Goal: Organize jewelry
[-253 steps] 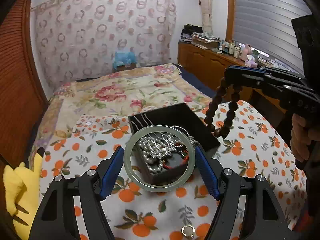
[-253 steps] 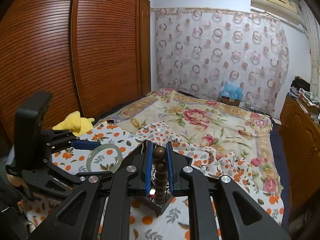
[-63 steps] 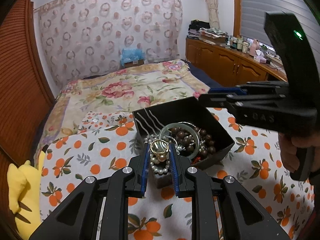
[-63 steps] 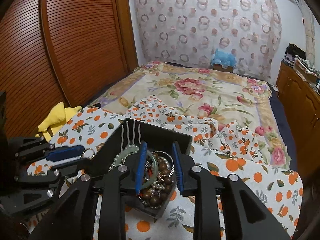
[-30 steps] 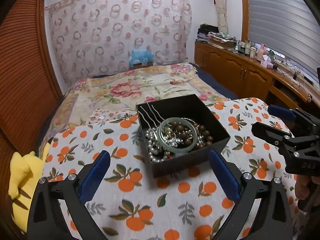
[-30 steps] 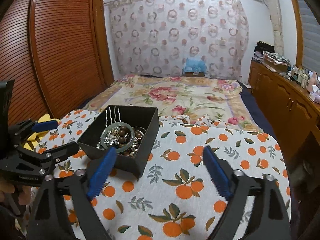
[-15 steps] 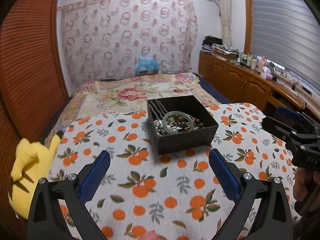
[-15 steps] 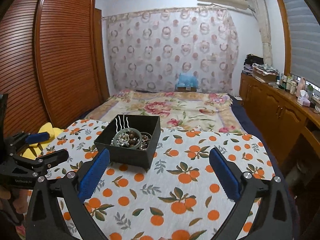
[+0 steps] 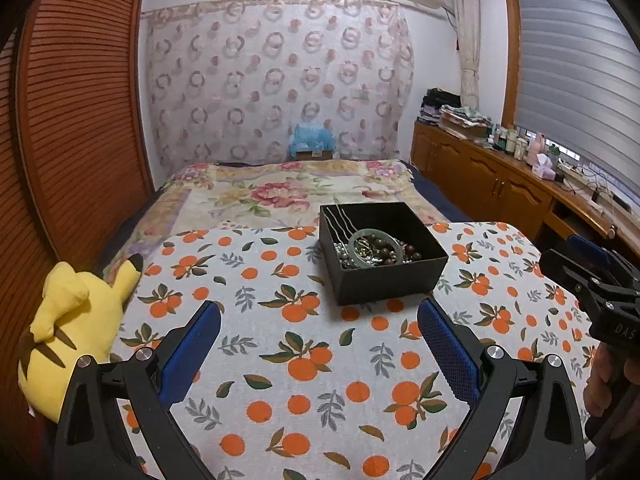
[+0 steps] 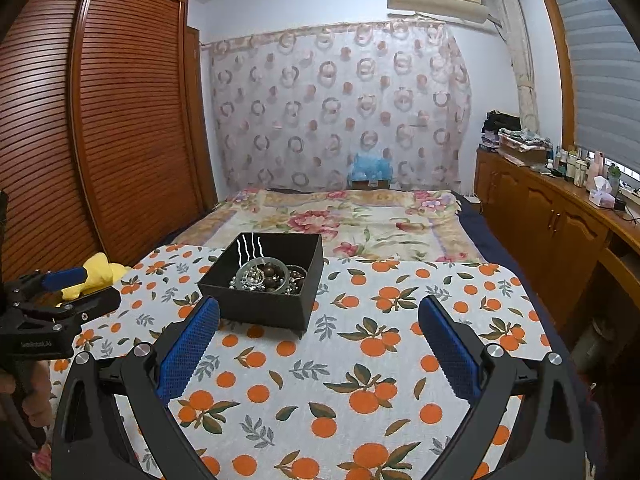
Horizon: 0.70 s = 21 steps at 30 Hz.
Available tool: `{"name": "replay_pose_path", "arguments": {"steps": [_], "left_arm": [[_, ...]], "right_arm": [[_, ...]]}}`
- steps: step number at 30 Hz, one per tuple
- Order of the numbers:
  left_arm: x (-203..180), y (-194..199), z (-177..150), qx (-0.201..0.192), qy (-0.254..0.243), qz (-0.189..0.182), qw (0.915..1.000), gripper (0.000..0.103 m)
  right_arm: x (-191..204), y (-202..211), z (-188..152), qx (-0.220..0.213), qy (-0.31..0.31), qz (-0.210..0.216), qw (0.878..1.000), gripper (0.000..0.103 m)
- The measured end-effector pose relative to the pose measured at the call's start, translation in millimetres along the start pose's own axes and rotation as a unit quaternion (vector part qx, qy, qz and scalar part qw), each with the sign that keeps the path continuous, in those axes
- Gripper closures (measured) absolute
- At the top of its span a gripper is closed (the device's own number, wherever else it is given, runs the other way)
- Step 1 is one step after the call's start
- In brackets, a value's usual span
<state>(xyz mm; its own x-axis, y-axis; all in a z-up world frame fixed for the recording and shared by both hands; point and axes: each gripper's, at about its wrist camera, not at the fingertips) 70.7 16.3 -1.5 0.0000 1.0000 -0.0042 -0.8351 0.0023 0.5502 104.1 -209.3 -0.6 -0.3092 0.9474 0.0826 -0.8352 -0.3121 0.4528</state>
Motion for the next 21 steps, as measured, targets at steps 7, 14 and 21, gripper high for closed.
{"name": "replay_pose_path", "arguments": {"steps": [7, 14, 21], "left_arm": [[-2.5, 3.6, -0.1, -0.003, -0.005, 0.002, 1.0000, 0.008], [-2.8, 4.2, -0.4, -0.003, -0.005, 0.001, 1.0000, 0.008], [-3.6, 4.3, -0.3, -0.003, -0.004, 0.002, 1.0000, 0.008]], "right_arm": [[1.0, 1.4, -0.2, -0.001, -0.002, 0.001, 1.000, 0.003], [0.8, 1.6, -0.1, -0.001, -0.001, 0.000, 1.000, 0.003], [0.7, 1.8, 0.3, -0.002, -0.002, -0.001, 1.000, 0.003]]}}
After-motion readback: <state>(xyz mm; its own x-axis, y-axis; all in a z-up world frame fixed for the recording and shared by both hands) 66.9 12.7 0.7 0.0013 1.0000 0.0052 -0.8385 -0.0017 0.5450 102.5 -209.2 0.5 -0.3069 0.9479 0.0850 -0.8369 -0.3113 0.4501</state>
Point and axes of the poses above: each gripper's, at about its wrist camera, not at the fingertips, and y roughly against the way its jaws point, x to its left, z to its top, and after that the axes turned 1 degree about -y, right-handed
